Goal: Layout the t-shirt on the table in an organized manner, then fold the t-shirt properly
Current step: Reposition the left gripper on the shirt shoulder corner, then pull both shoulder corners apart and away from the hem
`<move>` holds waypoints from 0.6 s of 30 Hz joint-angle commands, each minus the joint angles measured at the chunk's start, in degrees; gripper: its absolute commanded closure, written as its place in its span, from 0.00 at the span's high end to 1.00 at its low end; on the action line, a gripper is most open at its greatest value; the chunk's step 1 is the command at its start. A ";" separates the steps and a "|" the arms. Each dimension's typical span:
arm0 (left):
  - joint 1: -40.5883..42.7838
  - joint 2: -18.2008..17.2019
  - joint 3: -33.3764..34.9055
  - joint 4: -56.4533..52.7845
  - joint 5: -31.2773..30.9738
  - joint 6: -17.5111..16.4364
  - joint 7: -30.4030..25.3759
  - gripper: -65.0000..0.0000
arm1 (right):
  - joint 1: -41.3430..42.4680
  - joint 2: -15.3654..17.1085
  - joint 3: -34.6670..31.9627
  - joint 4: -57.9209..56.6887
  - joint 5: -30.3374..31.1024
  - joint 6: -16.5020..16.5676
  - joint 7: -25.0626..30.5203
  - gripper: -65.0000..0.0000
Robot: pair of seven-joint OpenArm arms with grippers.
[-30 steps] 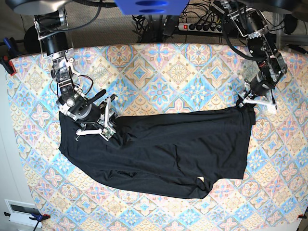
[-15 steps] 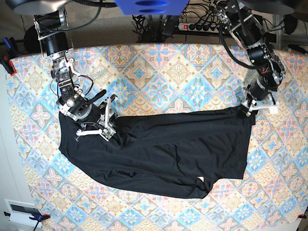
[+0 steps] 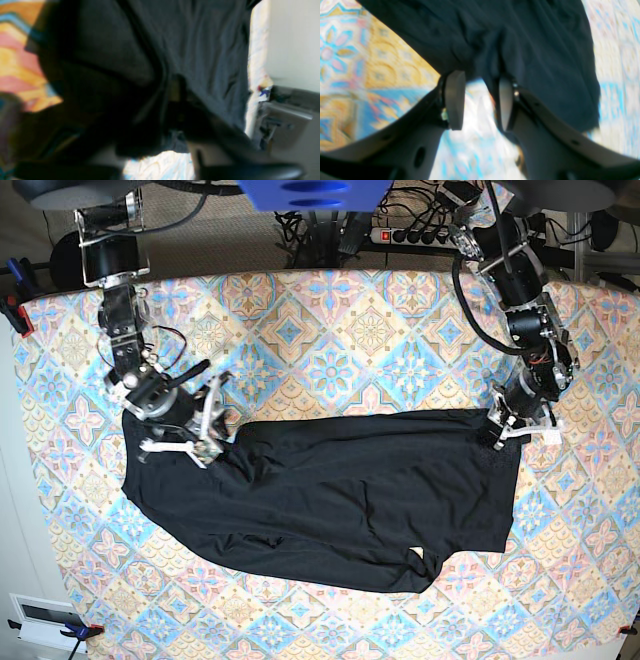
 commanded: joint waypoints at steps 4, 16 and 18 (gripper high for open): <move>-0.41 -0.12 0.23 0.38 -0.99 0.13 0.01 0.00 | -2.04 0.87 10.39 1.27 7.78 -0.27 0.24 0.34; -0.32 -1.18 0.23 0.47 -0.90 0.13 0.45 0.00 | -2.83 0.70 32.81 -15.69 32.66 -0.27 -9.96 0.35; -0.14 -1.18 0.23 0.47 -0.90 0.13 0.45 0.00 | -2.83 0.70 34.48 -19.38 35.92 -0.27 -10.84 0.35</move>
